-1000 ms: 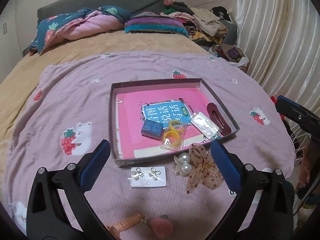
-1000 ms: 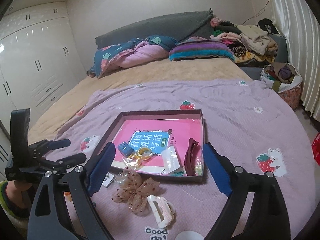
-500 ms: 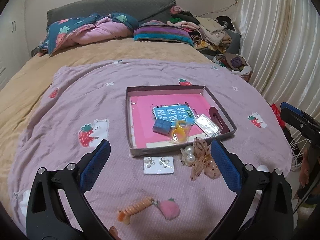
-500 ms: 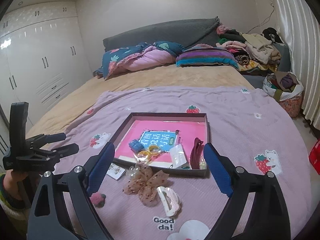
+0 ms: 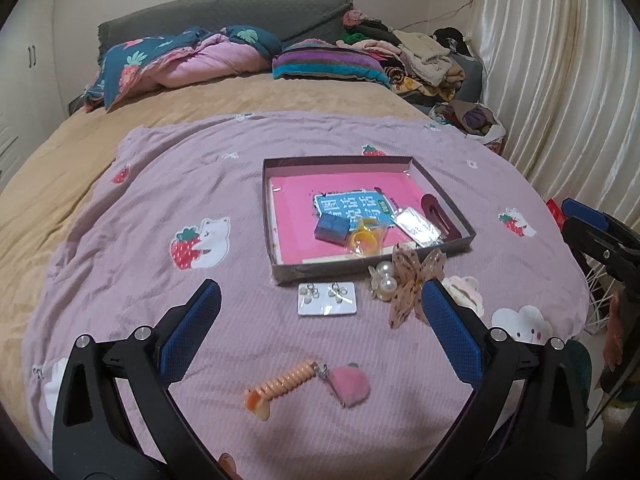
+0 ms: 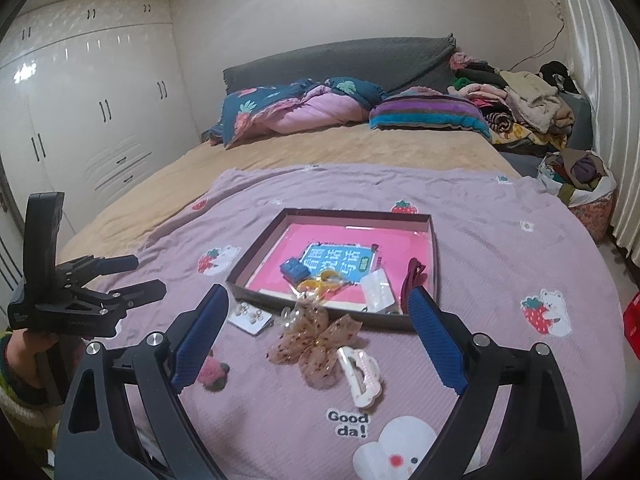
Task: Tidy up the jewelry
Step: 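Open both tools and withdraw them from the tray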
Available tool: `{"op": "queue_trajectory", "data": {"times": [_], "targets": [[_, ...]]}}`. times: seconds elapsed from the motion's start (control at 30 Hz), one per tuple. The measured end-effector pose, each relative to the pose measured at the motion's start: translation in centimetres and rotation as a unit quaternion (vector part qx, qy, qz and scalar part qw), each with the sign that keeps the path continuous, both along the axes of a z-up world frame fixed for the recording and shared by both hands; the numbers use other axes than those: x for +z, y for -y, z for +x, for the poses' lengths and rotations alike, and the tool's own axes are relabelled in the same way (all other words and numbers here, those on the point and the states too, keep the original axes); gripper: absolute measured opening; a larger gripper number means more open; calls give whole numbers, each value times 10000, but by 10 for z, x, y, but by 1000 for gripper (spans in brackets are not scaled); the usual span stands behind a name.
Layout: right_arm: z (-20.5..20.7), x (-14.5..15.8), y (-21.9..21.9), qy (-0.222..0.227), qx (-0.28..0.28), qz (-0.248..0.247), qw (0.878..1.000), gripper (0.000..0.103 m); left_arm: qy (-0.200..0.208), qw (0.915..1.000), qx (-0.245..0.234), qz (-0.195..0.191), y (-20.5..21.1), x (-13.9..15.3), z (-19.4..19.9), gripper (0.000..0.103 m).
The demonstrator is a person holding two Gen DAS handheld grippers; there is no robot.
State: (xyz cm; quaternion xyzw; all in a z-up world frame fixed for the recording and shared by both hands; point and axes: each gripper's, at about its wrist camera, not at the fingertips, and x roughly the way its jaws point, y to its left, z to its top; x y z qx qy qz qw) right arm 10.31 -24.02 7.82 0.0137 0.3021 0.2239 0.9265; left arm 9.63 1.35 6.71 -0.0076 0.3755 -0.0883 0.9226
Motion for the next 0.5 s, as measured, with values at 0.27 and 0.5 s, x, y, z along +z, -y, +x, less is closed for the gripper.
{"op": "queue_trajectory", "data": {"times": [0.27,0.5], "targets": [[-9,-15,-3,-128,59,-101,9998,91,-121,9999,2,82,-3,-13,-12,94],[-15,-27,-7,-261,140,-160,9994,91,-230,9997,36,111,-8,-24,-21,94]]}}
